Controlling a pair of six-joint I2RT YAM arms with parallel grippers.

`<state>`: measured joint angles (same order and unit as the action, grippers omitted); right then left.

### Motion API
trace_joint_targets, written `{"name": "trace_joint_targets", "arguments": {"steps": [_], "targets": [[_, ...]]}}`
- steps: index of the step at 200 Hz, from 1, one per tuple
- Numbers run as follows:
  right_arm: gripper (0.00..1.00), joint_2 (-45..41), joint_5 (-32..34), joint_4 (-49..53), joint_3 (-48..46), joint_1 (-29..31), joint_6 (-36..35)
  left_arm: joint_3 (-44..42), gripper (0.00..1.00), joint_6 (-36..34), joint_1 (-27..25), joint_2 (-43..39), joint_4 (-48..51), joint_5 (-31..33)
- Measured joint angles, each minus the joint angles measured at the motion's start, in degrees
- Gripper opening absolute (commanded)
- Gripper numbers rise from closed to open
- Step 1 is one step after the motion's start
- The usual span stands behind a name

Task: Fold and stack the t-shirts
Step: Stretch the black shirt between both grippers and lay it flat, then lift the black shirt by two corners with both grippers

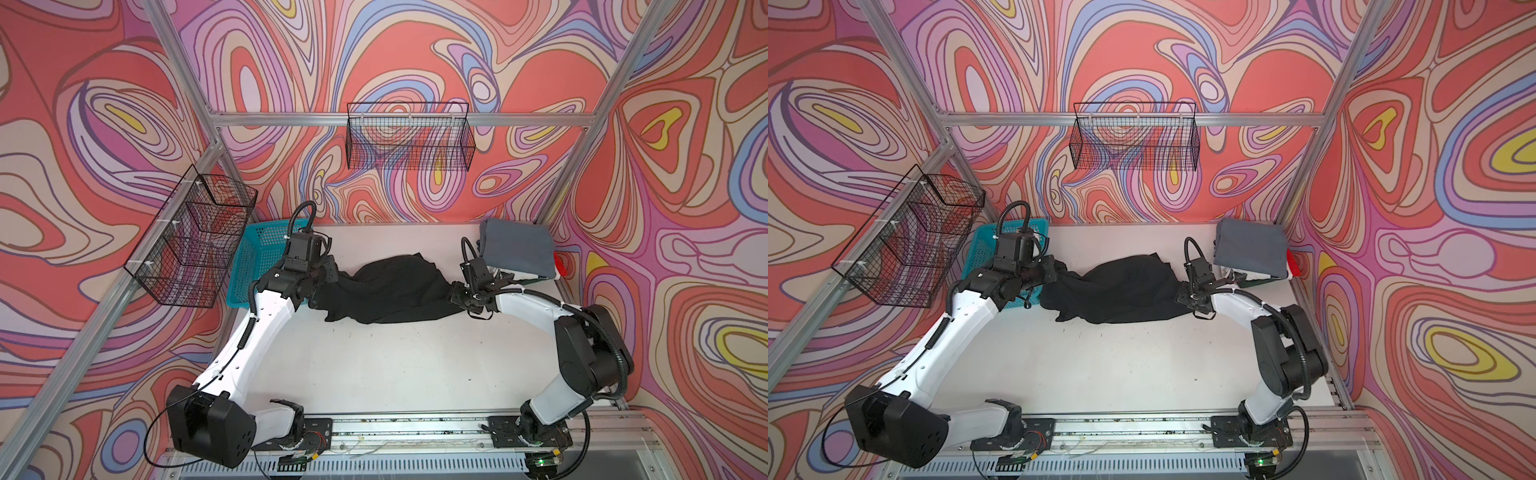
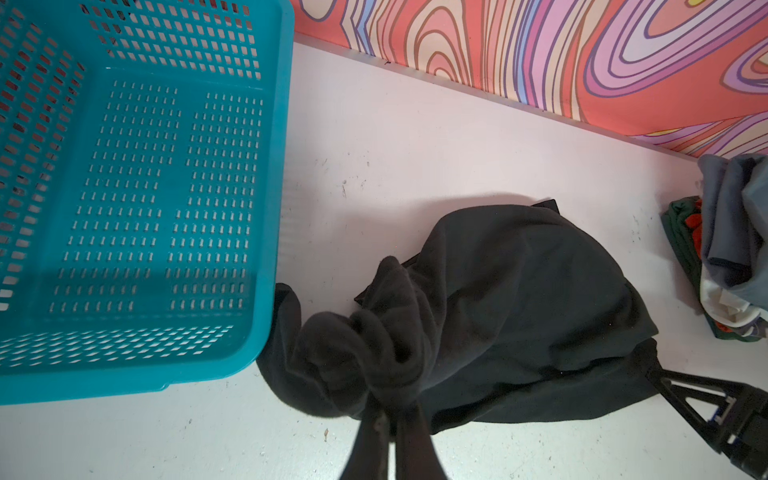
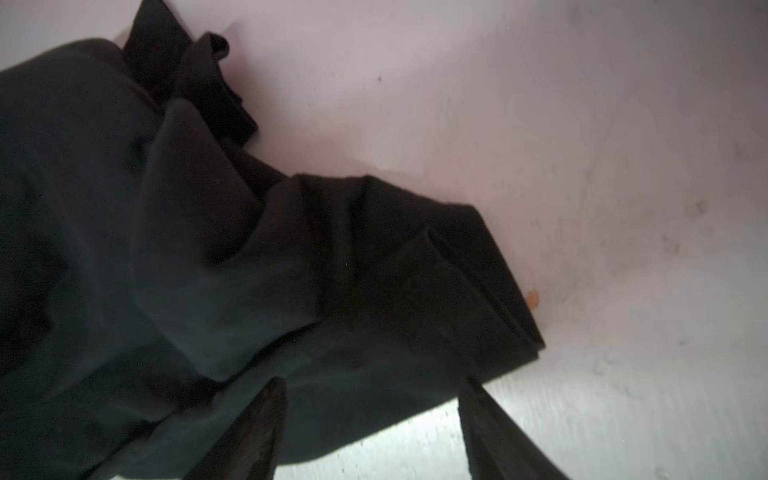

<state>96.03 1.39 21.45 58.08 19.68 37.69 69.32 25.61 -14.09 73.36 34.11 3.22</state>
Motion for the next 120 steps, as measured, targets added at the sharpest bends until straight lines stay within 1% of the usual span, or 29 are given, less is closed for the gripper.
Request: {"name": "trace_joint_targets", "arguments": {"steps": [44, 79, 86, 107, 113, 120], "targets": [[0.65, 3.37, 3.56, 0.04, 2.14, 0.0, -1.42, -0.33, 0.0, 0.02, 0.0, 0.0, -0.37, -0.15], [0.59, 7.63, 6.71, 0.87, 4.85, 0.02, -2.25, -0.85, 0.0, 0.15, 0.0, 0.04, -0.96, -0.63], [0.55, 8.2, 7.1, 0.96, 4.9, 0.02, -2.45, -0.87, 0.0, 0.17, 0.0, 0.09, -0.96, -0.68], [0.39, 9.09, 7.93, 1.44, 4.92, 0.02, -2.78, -0.94, 0.0, 0.17, 0.0, 0.15, -1.18, -0.7], [0.34, 9.09, 8.07, 1.51, 4.94, 0.02, -2.97, -0.98, 0.0, 0.17, 0.0, 0.15, -1.2, -0.68], [0.24, 9.09, 8.17, 1.53, 5.01, 0.02, -3.04, -1.09, 0.0, 0.15, 0.0, 0.15, -1.31, -0.66]]}}
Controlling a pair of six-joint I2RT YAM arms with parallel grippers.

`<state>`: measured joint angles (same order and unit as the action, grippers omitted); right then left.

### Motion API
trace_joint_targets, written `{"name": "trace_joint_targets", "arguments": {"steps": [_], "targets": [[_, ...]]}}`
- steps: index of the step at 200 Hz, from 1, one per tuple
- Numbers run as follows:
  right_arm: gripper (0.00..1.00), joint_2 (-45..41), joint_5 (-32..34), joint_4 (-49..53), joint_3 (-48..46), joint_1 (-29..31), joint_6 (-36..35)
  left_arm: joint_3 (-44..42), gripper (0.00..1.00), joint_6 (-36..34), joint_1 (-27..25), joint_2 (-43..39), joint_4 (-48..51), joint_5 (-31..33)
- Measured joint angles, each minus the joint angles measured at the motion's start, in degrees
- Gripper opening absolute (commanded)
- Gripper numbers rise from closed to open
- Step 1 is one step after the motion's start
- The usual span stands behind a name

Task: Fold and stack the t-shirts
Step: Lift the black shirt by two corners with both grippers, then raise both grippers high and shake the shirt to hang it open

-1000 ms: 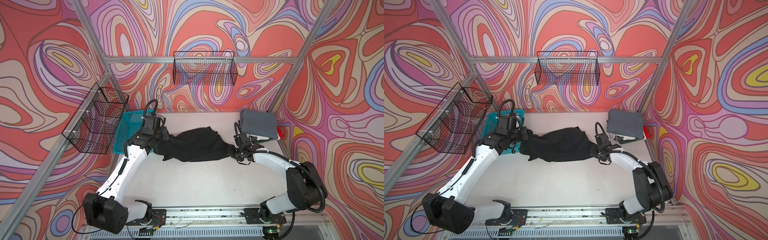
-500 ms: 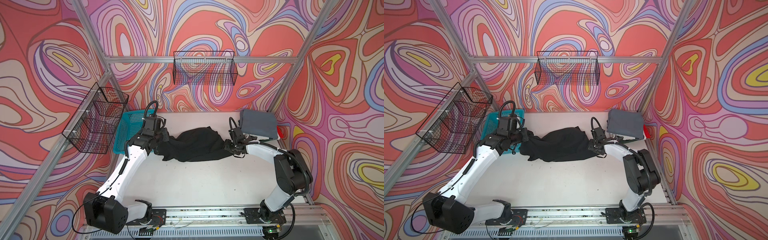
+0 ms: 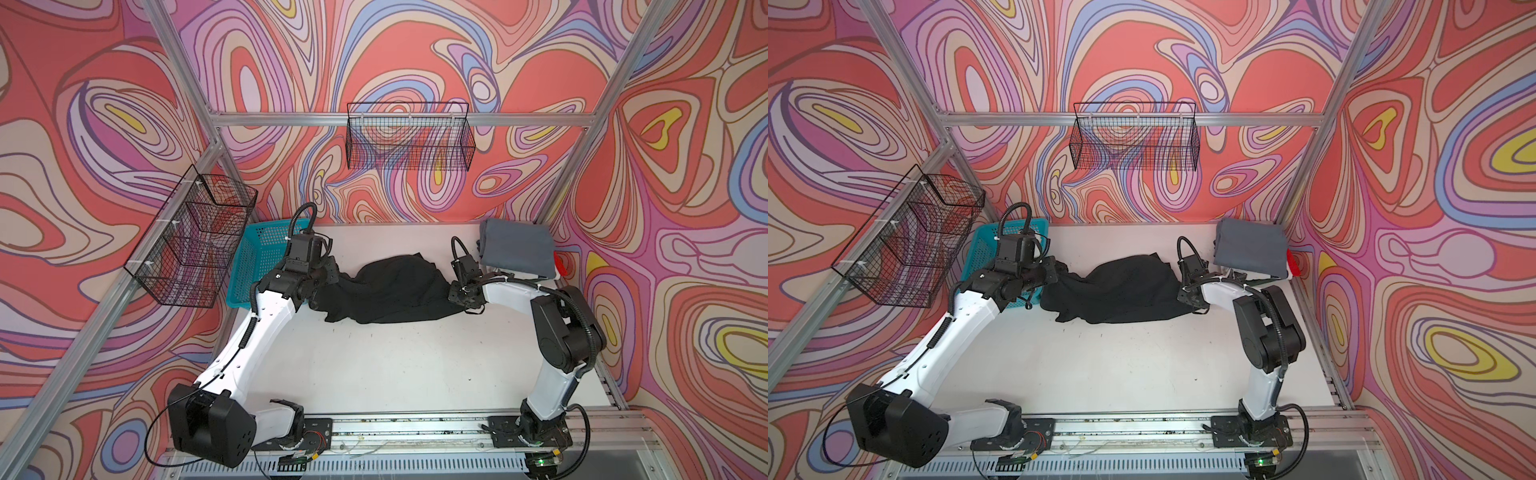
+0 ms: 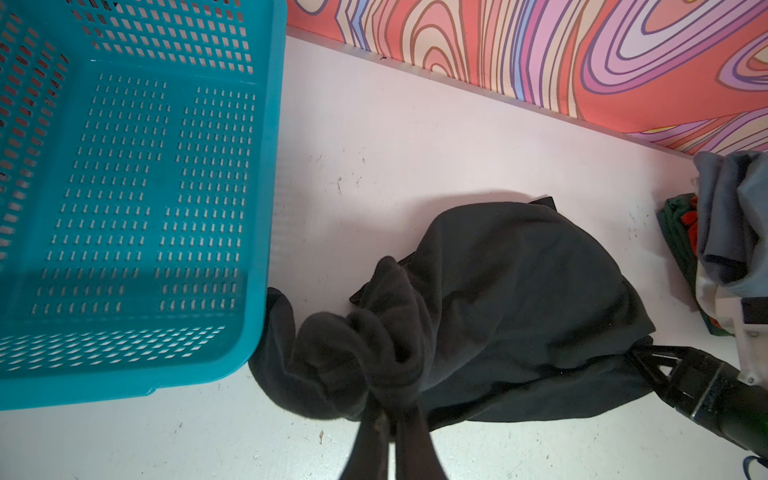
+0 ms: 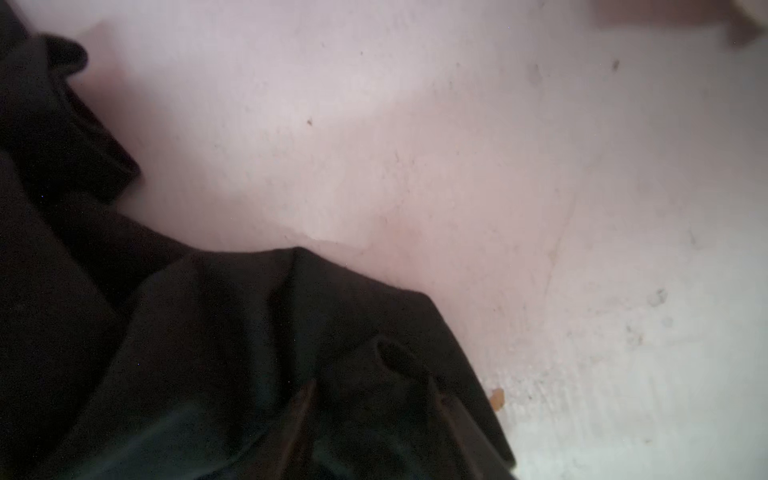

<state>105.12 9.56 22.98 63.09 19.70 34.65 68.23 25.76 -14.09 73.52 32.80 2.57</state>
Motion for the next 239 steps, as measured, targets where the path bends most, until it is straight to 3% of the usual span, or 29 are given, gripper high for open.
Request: {"name": "trace_joint_targets", "arguments": {"steps": [15, 30, 142, 183, 208, 239], "targets": [[0.09, 0.0, 0.07, 0.48, 0.42, 0.0, 0.13, -0.15, 0.0, 0.0, 0.0, 0.0, -0.02, 0.02], [0.0, 0.0, 0.07, 0.83, 1.01, 0.0, -0.37, -0.17, 0.0, 0.0, 0.0, 0.0, -0.02, 0.11], [0.0, -5.68, -1.16, 3.23, 4.35, 0.04, -1.01, 1.77, 0.0, -0.24, 0.24, 3.34, 0.0, 2.47], [0.0, -2.54, -2.05, 1.75, 17.57, -0.39, -2.19, 12.13, 0.0, -0.42, 3.65, 13.38, 0.0, 1.9], [0.0, 0.44, -2.45, 2.56, 27.19, -1.81, -3.1, 23.15, 0.0, -0.42, 5.68, 18.86, 2.01, 0.7], [0.0, -1.29, 0.26, 3.21, 34.71, -2.75, -5.51, 29.88, 0.0, -0.46, 5.64, 16.02, 1.92, 0.02]]}}
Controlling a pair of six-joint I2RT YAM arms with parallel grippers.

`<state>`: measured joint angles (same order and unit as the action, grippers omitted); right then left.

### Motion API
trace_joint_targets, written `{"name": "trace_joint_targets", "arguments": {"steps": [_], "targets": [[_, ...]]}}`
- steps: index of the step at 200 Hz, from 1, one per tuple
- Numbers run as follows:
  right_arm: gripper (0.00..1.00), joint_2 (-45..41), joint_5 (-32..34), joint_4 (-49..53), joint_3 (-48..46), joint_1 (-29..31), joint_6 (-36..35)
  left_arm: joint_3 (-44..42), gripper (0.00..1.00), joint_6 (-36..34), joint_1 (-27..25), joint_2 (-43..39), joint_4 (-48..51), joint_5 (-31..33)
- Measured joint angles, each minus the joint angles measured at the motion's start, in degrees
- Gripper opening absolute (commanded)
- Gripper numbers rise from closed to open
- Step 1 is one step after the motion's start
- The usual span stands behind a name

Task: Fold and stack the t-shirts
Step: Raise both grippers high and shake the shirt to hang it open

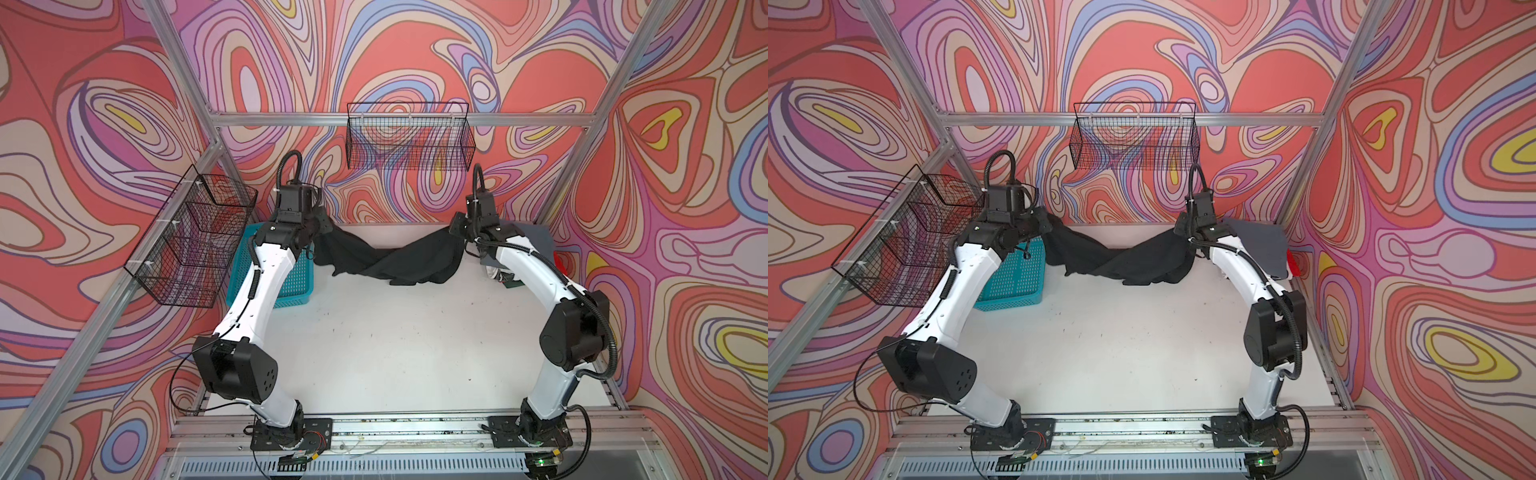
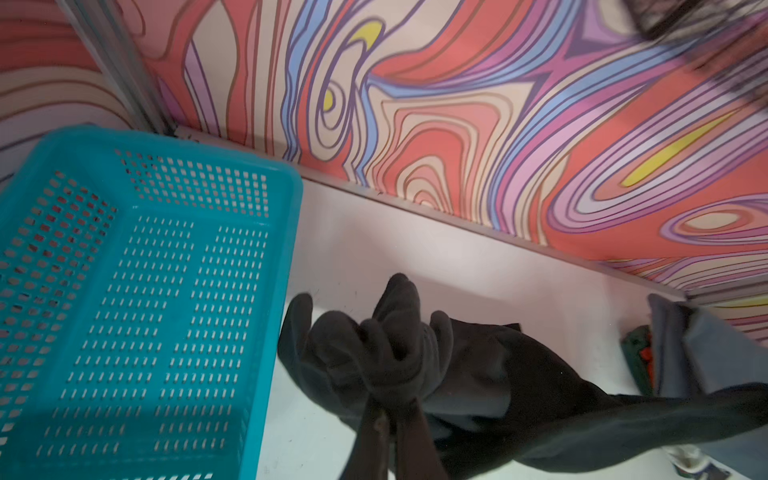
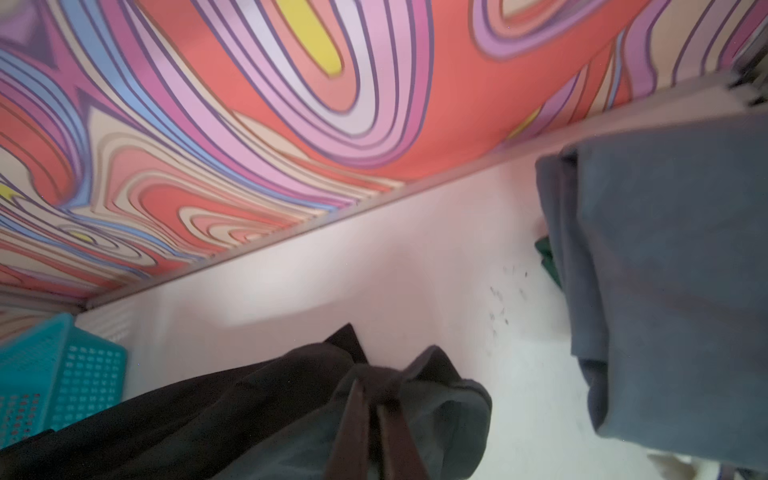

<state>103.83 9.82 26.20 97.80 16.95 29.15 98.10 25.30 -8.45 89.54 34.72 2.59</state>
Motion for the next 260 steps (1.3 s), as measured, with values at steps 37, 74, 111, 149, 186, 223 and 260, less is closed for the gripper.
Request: {"name": "trace_joint_targets", "arguments": {"steps": [37, 74, 111, 149, 186, 223, 260], "targets": [[0.0, -13.33, 2.69, -0.7, -6.99, 0.0, -1.68, -7.39, 0.0, 0.09, -0.11, -15.58, -0.7, 1.18], [0.0, -23.82, 2.49, 0.26, -10.97, -0.02, -1.9, -13.84, 0.0, 0.22, -0.11, -29.7, 0.0, 3.65], [0.0, -29.14, 0.98, 3.58, -11.13, -0.02, -1.68, -12.68, 0.0, -0.42, -0.11, -34.23, 3.54, 4.55], [0.0, -31.39, 0.07, 8.61, -7.61, -0.02, -1.66, -7.13, 0.0, -2.19, -0.11, -36.02, 7.17, 5.64], [0.0, -29.97, -0.61, 8.79, -2.91, -0.02, -1.68, -4.35, 0.0, -2.78, -0.11, -35.28, 6.73, 6.47], [0.0, -24.11, -0.42, 5.7, -2.49, -0.02, -2.6, -5.35, 0.0, -2.78, -0.11, -26.29, 4.57, 6.45], [0.0, -13.55, 1.16, 4.72, 2.16, -0.07, -4.66, -2.82, 0.0, -3.43, -0.09, -12.37, 3.06, 5.55]]}}
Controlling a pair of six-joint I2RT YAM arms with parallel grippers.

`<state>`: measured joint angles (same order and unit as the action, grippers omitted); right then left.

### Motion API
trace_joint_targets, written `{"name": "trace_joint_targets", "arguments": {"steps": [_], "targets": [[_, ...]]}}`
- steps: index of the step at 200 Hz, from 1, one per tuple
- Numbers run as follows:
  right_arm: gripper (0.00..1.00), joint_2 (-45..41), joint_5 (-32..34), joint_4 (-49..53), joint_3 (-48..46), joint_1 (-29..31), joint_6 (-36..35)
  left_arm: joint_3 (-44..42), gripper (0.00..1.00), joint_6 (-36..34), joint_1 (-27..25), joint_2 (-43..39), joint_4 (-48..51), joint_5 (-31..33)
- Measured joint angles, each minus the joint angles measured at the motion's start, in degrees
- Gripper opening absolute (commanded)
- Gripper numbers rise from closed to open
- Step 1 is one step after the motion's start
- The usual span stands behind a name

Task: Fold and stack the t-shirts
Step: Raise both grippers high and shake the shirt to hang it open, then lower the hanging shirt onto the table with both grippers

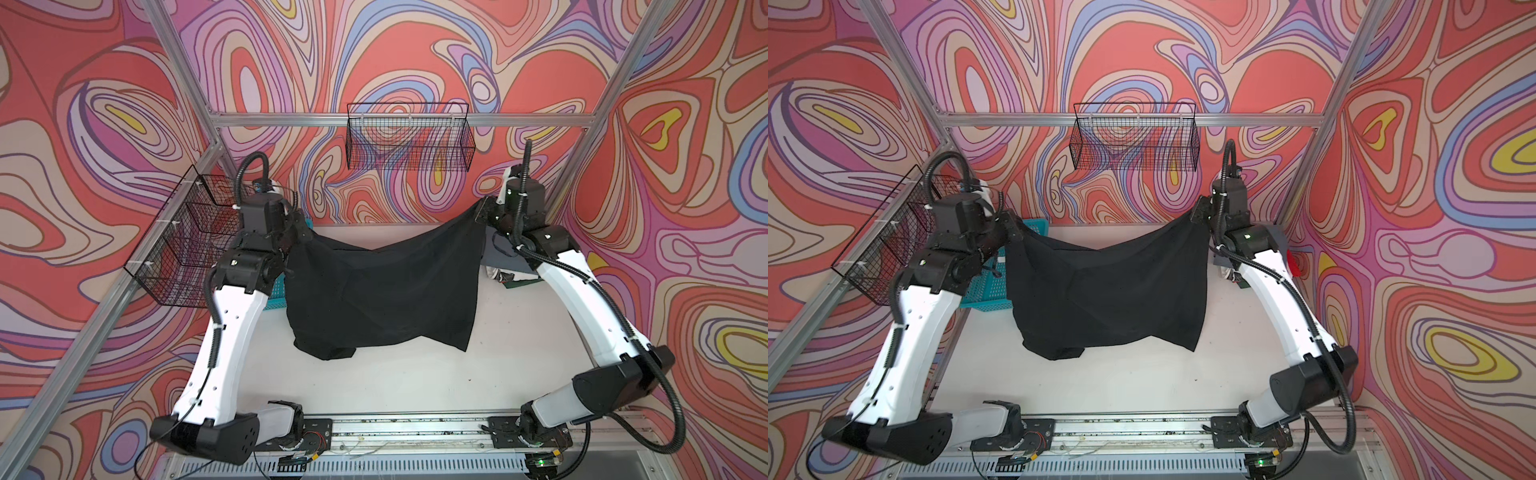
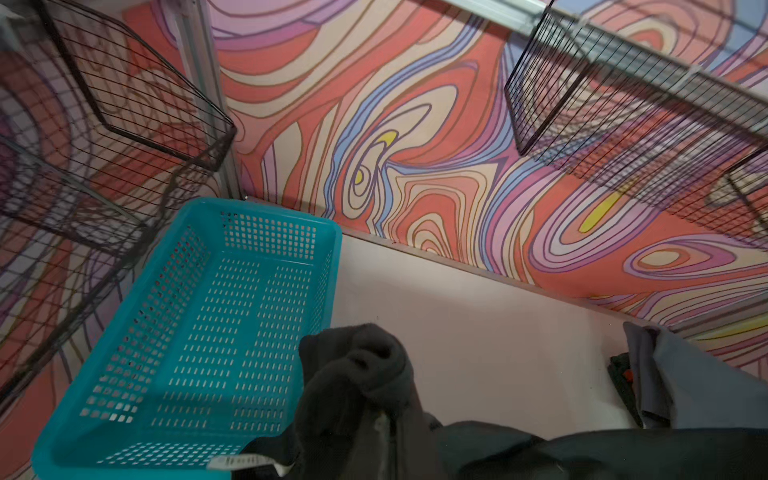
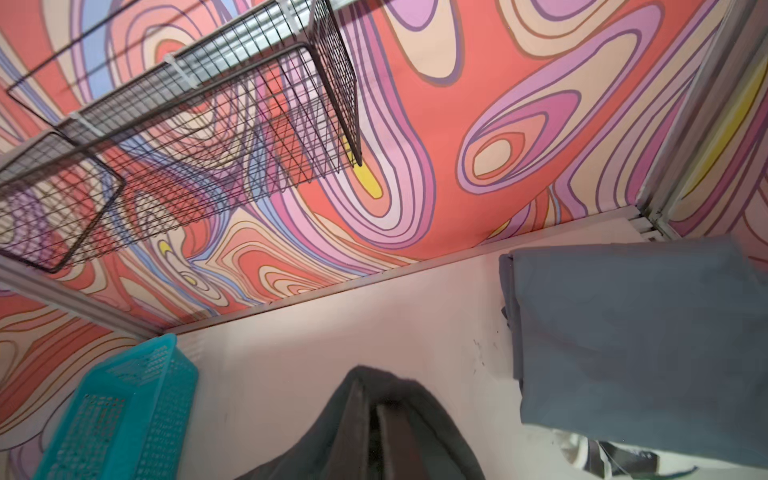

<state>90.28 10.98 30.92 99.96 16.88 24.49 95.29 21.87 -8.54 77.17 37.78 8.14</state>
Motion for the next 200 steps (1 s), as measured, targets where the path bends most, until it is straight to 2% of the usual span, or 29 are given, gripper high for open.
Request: {"name": "trace_joint_targets", "arguments": {"steps": [25, 45, 64, 97, 133, 178, 200], "targets": [[0.0, 6.73, 0.09, 1.09, 7.17, -0.28, -1.51, 5.16, 0.0, -0.44, 0.0, 6.75, 0.02, -2.25], [0.0, 8.17, 0.2, 2.08, 10.36, -0.35, -2.84, 6.21, 0.0, -0.46, 0.0, 6.71, -0.07, -3.65], [0.0, 4.9, 1.07, 2.45, 8.68, -0.35, -4.04, 3.89, 0.0, -0.35, 0.0, 2.34, -1.09, -3.61], [0.0, -5.73, 2.27, 4.35, 5.29, -0.37, -5.7, -5.2, 0.0, 0.87, 0.0, -13.51, -2.1, -3.61], [0.0, -14.21, 2.38, 7.5, 9.27, -0.37, -6.03, -4.46, 0.0, 1.14, 0.0, -25.09, -0.9, -3.74], [0.0, -15.5, 2.54, 11.04, 17.29, -0.37, -5.14, 6.58, 0.0, 0.87, 0.0, -27.17, 3.3, -4.59], [0.0, -14.38, 2.97, 11.61, 18.34, -0.37, -4.81, 8.2, 0.0, 0.87, 0.0, -26.14, 3.1, -4.79]]}}
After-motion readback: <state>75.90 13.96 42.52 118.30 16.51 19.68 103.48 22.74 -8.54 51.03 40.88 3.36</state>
